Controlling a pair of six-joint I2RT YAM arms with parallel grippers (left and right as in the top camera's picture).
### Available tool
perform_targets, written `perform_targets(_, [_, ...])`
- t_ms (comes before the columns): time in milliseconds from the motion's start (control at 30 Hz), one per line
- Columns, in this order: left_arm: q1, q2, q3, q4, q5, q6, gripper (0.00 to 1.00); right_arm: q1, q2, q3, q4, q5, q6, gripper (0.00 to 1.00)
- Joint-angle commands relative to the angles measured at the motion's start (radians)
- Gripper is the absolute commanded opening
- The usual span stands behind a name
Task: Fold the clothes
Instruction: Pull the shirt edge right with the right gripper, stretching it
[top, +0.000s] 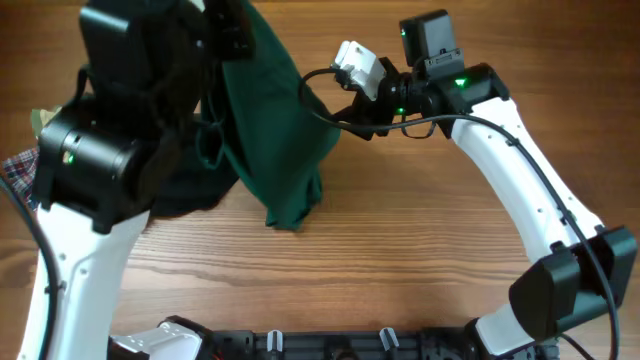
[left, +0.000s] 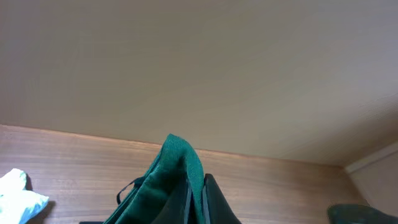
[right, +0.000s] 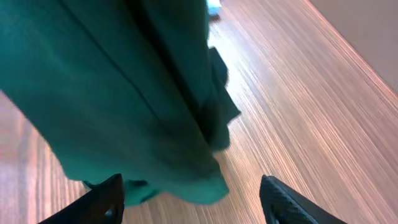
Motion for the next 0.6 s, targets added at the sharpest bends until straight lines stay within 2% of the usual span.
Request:
perform_targets(0, [-0.004, -0.031, 0.018, 0.003, -0.021, 0.016, 0.04, 0.004, 0.037, 0.002, 0.002, -0.164, -0.076, 0.73])
perform_targets(133, [-0.004, -0.031, 0.018, -0.003, -0.021, 0.016, 0.04, 0.042, 0.072, 0.002, -0.023, -0.241, -0.137, 0.73])
perform_targets(567, [-0.004, -0.06, 0.018, -0.039, -0.021, 0.013, 0.04, 0.081, 0.164, 0.002, 0.019, -0.235, -0.156, 0.73])
